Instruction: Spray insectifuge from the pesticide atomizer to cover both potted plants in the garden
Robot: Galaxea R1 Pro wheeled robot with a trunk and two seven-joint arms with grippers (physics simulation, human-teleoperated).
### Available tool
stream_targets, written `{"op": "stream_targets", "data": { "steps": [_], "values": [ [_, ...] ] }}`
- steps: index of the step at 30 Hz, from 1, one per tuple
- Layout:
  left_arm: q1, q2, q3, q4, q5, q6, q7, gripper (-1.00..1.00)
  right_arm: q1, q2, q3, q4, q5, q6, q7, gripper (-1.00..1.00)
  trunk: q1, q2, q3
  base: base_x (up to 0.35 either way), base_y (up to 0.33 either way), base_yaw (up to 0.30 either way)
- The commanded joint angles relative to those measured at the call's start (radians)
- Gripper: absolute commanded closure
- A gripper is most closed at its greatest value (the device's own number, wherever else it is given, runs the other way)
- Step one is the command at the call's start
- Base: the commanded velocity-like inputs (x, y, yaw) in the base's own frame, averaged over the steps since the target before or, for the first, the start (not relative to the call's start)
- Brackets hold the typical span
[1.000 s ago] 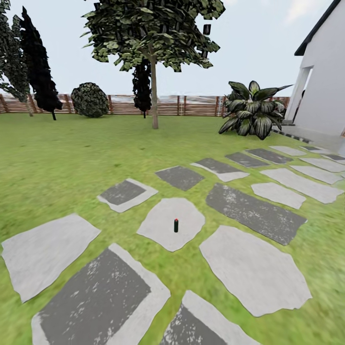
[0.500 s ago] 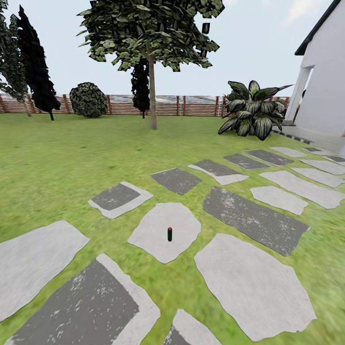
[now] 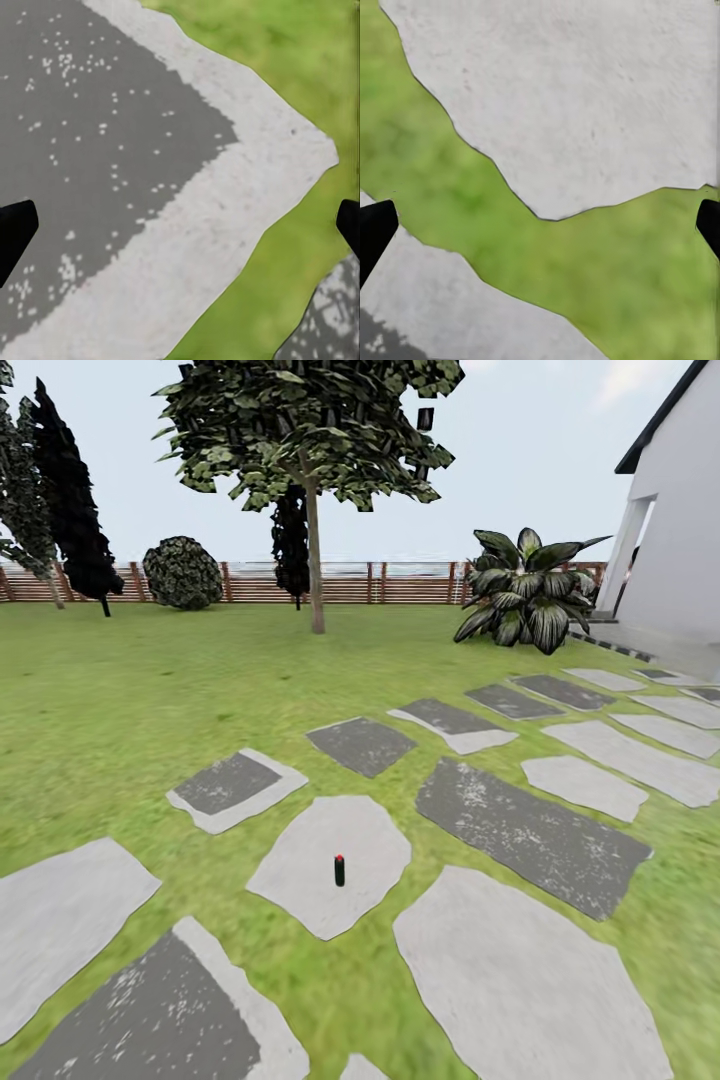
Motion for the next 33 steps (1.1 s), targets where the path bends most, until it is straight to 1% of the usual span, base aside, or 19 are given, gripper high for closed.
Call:
{"op": "stream_targets", "data": {
  "steps": [1, 8, 26, 29, 33],
  "values": [
    [-0.001, 0.000, 0.003, 0.001, -0.001, -0.003, 0.000, -1.00, -0.001, 0.000, 0.000, 0.001, 0.001, -0.003, -0.002, -1.00, 0.000, 0.000, -0.001, 0.280, -0.167, 0.000],
    [-0.001, 0.000, 0.002, 0.001, -0.001, -0.003, 0.000, -1.00, -0.001, 0.000, 0.000, 0.001, 0.001, -0.004, -0.002, -1.00, 0.000, 0.000, -0.001, 0.250, -0.186, 0.000],
    [-0.001, 0.000, 0.003, 0.001, -0.001, -0.003, 0.000, -1.00, -0.001, 0.000, 0.000, -0.001, -0.001, -0.004, -0.002, -1.00, 0.000, 0.000, -0.001, 0.200, -0.223, 0.002],
    [-0.001, 0.000, 0.003, 0.001, -0.001, -0.003, 0.000, -1.00, -0.001, 0.000, 0.000, -0.001, -0.002, -0.004, -0.003, -1.00, 0.000, 0.000, -0.002, 0.196, -0.224, 0.107],
    [-0.001, 0.000, 0.003, 0.001, -0.001, -0.003, 0.000, -1.00, -0.001, 0.000, -0.001, -0.001, -0.003, -0.004, -0.005, -1.00, 0.000, 0.000, -0.003, 0.195, -0.224, 0.228]
  ]
}}
